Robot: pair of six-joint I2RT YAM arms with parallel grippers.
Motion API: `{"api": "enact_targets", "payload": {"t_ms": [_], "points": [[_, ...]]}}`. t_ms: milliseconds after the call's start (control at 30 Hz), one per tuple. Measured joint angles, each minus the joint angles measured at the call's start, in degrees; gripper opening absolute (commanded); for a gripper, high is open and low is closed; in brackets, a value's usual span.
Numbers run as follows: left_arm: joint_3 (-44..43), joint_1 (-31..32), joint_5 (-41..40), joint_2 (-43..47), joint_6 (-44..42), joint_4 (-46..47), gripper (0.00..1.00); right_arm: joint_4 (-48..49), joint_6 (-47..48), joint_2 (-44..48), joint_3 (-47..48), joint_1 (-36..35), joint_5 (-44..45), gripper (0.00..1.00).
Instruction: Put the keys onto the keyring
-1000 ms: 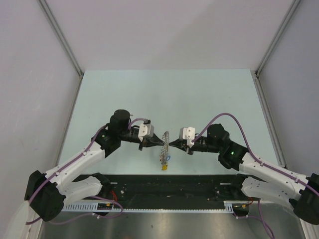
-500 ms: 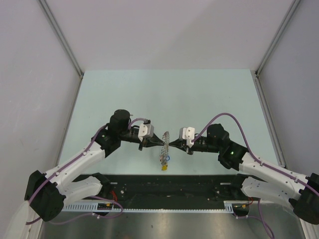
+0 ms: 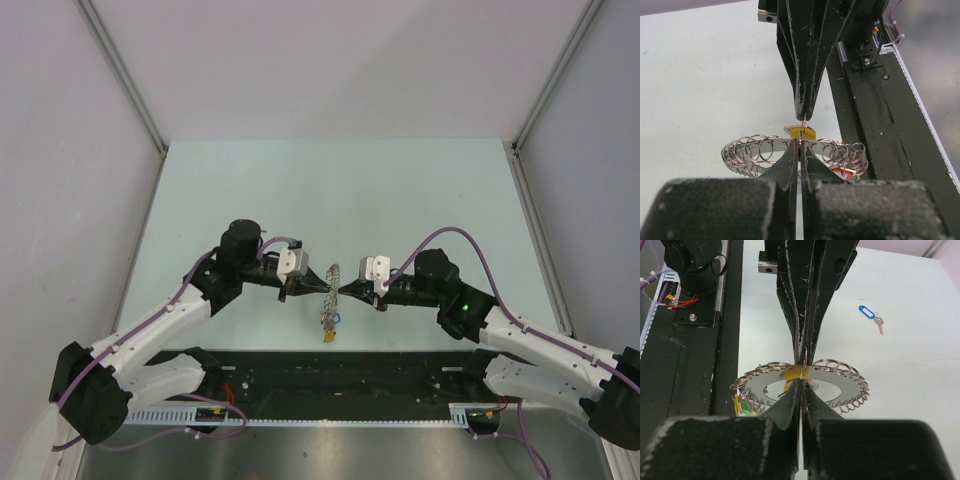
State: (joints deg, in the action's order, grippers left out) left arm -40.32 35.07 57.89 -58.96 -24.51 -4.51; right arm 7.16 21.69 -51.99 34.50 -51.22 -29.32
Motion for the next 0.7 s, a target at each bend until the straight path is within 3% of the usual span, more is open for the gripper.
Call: {"api": "enact_targets", "payload": {"t_ms": [700], "points": [[-0.2, 0.2, -0.2, -0.7, -0.8, -0.9, 0.00, 0.0, 0.0, 0.9, 0.0, -0.3, 0.7, 0.00]]}}
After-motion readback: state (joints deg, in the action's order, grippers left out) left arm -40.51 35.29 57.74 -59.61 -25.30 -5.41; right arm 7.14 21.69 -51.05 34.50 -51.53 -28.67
